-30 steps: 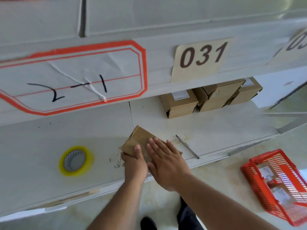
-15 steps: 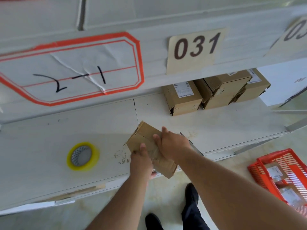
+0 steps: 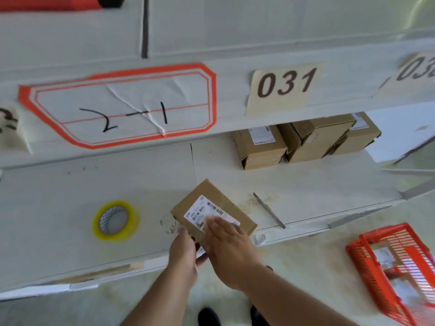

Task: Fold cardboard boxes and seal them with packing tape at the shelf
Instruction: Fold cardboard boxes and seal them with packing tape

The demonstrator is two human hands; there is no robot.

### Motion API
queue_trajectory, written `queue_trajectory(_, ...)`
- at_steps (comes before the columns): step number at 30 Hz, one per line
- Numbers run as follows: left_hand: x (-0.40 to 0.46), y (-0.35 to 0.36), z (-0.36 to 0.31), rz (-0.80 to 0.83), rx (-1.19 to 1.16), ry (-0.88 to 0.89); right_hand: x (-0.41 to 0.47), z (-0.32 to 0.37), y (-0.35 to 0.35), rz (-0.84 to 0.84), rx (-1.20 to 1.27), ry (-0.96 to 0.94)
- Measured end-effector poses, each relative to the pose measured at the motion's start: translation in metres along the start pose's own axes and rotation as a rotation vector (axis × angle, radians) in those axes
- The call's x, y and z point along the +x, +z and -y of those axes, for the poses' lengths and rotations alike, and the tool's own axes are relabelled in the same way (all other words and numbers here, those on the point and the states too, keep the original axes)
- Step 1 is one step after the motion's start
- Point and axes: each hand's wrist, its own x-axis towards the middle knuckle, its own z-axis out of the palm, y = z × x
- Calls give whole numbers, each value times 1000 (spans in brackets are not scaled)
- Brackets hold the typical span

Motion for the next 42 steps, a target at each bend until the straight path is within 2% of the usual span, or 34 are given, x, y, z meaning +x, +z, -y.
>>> queue_trajectory(5, 24, 8, 10, -38, 262, 180, 3, -10, 19, -92, -23, -31)
queue_trajectory(8, 52, 3, 26, -44, 329, 220, 13, -18, 24, -112, -49, 5)
queue_trajectory(14, 40, 3, 19, -21, 272, 216, 34, -18, 13, 53, 8, 149)
queue_trajectory(18, 6, 11, 3, -17, 242, 187, 43, -13, 2, 65, 43, 266)
queue_trajectory(21, 5, 12, 0, 4, 183, 157, 60, -22, -6, 78, 123, 393)
queue_trajectory(24, 12, 7, 3, 7, 164, 143, 73, -45, -28, 177, 237, 517)
queue_trajectory(27, 16, 5, 7, 38, 72, 124, 61, -49, -55, 137, 328, 411)
queue_trajectory(30, 17, 12, -1, 62, -57, 97, 41, -39, -60, -29, 85, 216)
queue_trajectory(32, 17, 17, -4, 49, -15, 83, 27, -26, -47, -59, 29, 123)
queue_trajectory(36, 16, 24, -6, 13, 34, 163, 7, -4, -14, -178, -46, -14)
queue_trajectory(39, 21, 17, -4, 17, 164, 251, 2, 4, -4, -156, -70, -49)
queue_trajectory(42, 21, 13, -6, 105, 146, 217, 5, -4, -1, -115, -99, -71)
